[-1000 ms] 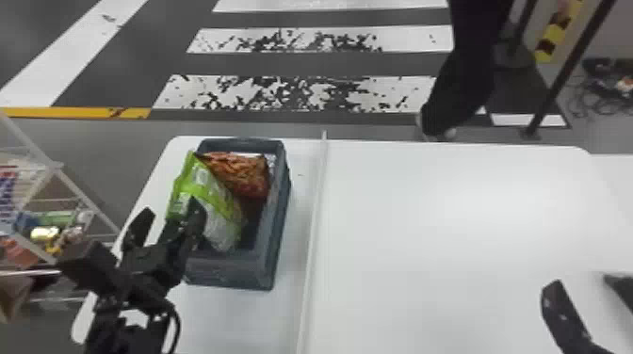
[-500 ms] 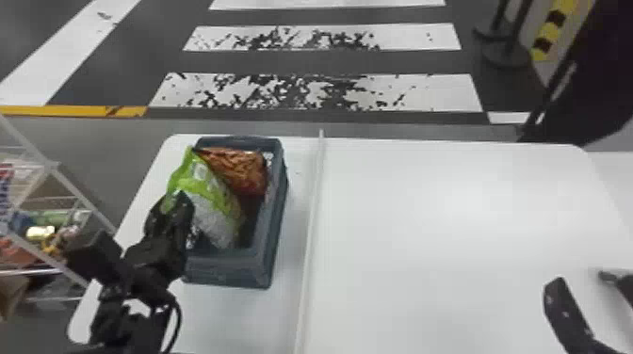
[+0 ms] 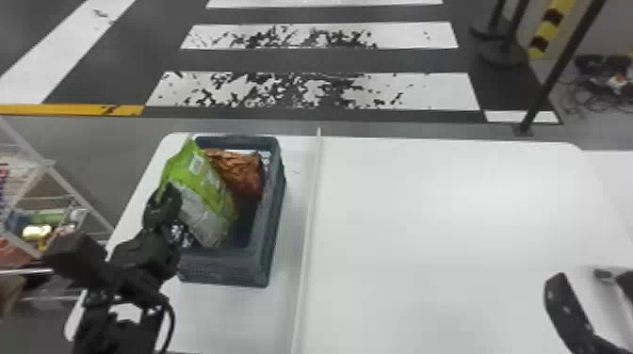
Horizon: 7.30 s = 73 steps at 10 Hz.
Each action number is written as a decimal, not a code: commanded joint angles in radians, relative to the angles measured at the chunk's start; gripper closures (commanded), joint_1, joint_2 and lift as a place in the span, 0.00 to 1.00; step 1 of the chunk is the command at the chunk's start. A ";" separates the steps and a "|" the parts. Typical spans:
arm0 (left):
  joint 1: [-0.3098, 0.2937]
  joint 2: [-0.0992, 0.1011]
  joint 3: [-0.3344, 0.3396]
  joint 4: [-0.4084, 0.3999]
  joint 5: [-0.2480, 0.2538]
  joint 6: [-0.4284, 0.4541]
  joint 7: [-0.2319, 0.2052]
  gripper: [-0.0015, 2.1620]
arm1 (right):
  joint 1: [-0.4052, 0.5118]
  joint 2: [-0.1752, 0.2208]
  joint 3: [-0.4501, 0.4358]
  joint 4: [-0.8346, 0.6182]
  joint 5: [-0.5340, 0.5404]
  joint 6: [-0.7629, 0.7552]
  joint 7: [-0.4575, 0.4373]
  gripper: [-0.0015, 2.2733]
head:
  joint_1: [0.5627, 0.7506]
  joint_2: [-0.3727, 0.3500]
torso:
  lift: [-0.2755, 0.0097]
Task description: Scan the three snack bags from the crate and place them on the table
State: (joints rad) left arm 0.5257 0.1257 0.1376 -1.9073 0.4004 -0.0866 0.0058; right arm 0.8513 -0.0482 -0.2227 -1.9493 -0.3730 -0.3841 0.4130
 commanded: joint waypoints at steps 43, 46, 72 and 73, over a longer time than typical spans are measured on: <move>0.246 0.003 -0.036 -0.274 -0.092 0.006 -0.178 0.00 | -0.184 -0.016 0.137 0.142 0.091 0.252 0.044 0.89 | 0.70 0.51 | 0.84; 0.293 -0.003 -0.027 -0.271 -0.081 -0.034 -0.188 0.00 | -0.304 -0.009 0.256 0.293 0.167 0.264 0.037 0.89 | 0.70 0.69 | 0.84; 0.198 0.000 -0.199 -0.190 -0.095 -0.040 -0.214 0.00 | -0.399 -0.002 -0.006 0.679 0.097 0.166 -0.457 0.89 | 0.70 0.11 | 0.84; 0.191 -0.001 -0.202 -0.180 -0.095 -0.040 -0.214 0.00 | -0.393 -0.001 -0.020 0.667 0.092 0.181 -0.470 0.89 | 0.70 0.09 | 0.84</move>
State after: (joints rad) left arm 0.7203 0.1251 -0.0618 -2.0924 0.3054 -0.1265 -0.2086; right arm 0.4552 -0.0501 -0.2341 -1.2755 -0.2787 -0.2216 0.1318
